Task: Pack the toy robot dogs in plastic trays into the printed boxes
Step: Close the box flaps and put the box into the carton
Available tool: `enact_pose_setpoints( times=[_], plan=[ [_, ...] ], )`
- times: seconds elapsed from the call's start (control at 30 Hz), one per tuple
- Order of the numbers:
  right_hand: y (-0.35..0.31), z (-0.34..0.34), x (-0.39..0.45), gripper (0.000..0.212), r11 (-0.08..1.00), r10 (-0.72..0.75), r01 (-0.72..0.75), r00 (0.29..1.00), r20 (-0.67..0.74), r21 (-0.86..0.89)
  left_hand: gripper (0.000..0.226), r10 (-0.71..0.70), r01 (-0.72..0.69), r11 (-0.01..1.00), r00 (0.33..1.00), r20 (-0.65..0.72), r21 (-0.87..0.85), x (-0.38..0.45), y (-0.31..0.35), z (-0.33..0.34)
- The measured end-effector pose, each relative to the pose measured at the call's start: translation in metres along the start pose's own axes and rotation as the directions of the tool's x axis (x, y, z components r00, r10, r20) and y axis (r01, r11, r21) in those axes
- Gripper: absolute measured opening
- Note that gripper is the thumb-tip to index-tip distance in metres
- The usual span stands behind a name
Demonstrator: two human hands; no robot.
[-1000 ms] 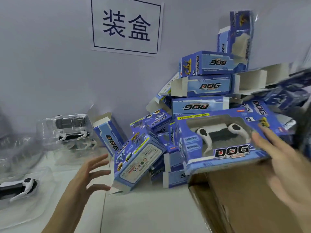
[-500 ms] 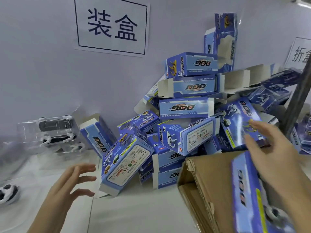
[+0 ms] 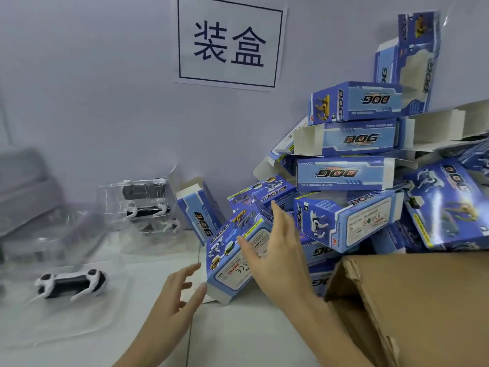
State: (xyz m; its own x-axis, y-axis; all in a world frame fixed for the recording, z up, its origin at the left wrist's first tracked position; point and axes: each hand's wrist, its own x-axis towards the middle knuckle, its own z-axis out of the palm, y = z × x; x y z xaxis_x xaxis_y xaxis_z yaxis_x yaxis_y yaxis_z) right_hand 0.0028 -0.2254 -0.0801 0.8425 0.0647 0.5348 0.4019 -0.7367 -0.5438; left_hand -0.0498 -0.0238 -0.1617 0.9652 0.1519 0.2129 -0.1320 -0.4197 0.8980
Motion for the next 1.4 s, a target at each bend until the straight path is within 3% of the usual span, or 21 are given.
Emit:
enact_pose_setpoints(
  times=[0.13, 0.27, 0.37, 0.5, 0.7, 0.83, 0.9, 0.97, 1.03, 1.1, 1.23, 1.33, 1.4],
  plan=[
    [0.014, 0.018, 0.008, 0.102, 0.999, 0.025, -0.024, 0.999, -0.033, 0.036, 0.041, -0.010, 0.009, 1.000, 1.000, 0.027, 0.025, 0.002, -0.004, 0.001],
    [0.026, 0.023, 0.014, 0.103, 0.994, 0.089, -0.093, 0.993, -0.073, -0.050, 0.066, -0.043, 0.045, 0.999, 0.997, 0.071, -0.028, 0.005, -0.006, 0.000],
    [0.025, 0.027, 0.010, 0.091, 0.997, 0.062, -0.068, 0.988, -0.140, -0.039, 0.077, -0.063, 0.070, 0.995, 0.993, 0.098, -0.067, 0.005, -0.012, 0.002],
    [0.024, 0.033, 0.001, 0.065, 0.999, -0.006, -0.003, 0.979, -0.205, -0.042, 0.068, -0.054, 0.081, 0.981, 0.987, 0.151, -0.177, 0.006, -0.011, 0.005],
    [0.017, 0.034, -0.015, 0.054, 0.985, 0.024, 0.024, 0.961, -0.274, 0.169, 0.059, -0.031, 0.049, 0.987, 0.992, 0.121, -0.152, 0.007, -0.013, 0.002],
    [0.015, 0.028, -0.026, 0.060, 0.931, 0.044, 0.033, 0.979, -0.201, 0.363, 0.062, 0.032, -0.029, 0.992, 0.999, 0.023, -0.121, 0.005, -0.008, 0.002],
    [0.015, 0.025, -0.033, 0.067, 0.900, -0.006, 0.103, 0.975, -0.224, 0.423, 0.084, 0.159, -0.160, 0.987, 0.984, -0.075, -0.009, 0.005, -0.008, -0.001],
    [0.014, 0.025, -0.039, 0.065, 0.882, -0.055, 0.173, 0.962, -0.269, 0.437, 0.108, 0.338, -0.306, 0.920, 0.935, -0.104, 0.245, 0.006, -0.008, -0.005],
    [0.010, 0.024, -0.044, 0.056, 0.887, -0.073, 0.196, 0.954, -0.291, 0.418, 0.126, 0.441, -0.337, 0.818, 0.887, -0.133, 0.466, 0.006, -0.005, -0.006],
    [0.008, 0.021, -0.047, 0.049, 0.884, -0.109, 0.237, 0.942, -0.316, 0.402, 0.136, 0.506, -0.315, 0.755, 0.838, -0.204, 0.575, 0.006, -0.004, -0.003],
    [0.004, 0.008, -0.048, 0.048, 0.865, -0.241, 0.367, 0.902, -0.359, 0.343, 0.124, 0.596, -0.364, 0.721, 0.761, -0.258, 0.590, 0.007, -0.006, 0.001],
    [0.000, -0.012, -0.042, 0.069, 0.876, -0.322, 0.392, 0.909, -0.264, 0.283, 0.095, 0.644, -0.433, 0.725, 0.702, -0.304, 0.535, 0.006, -0.005, 0.002],
    [0.001, -0.032, -0.038, 0.079, 0.876, -0.383, 0.425, 0.900, -0.206, 0.228, 0.079, 0.652, -0.477, 0.732, 0.698, -0.296, 0.487, 0.003, 0.000, 0.005]
  ],
)
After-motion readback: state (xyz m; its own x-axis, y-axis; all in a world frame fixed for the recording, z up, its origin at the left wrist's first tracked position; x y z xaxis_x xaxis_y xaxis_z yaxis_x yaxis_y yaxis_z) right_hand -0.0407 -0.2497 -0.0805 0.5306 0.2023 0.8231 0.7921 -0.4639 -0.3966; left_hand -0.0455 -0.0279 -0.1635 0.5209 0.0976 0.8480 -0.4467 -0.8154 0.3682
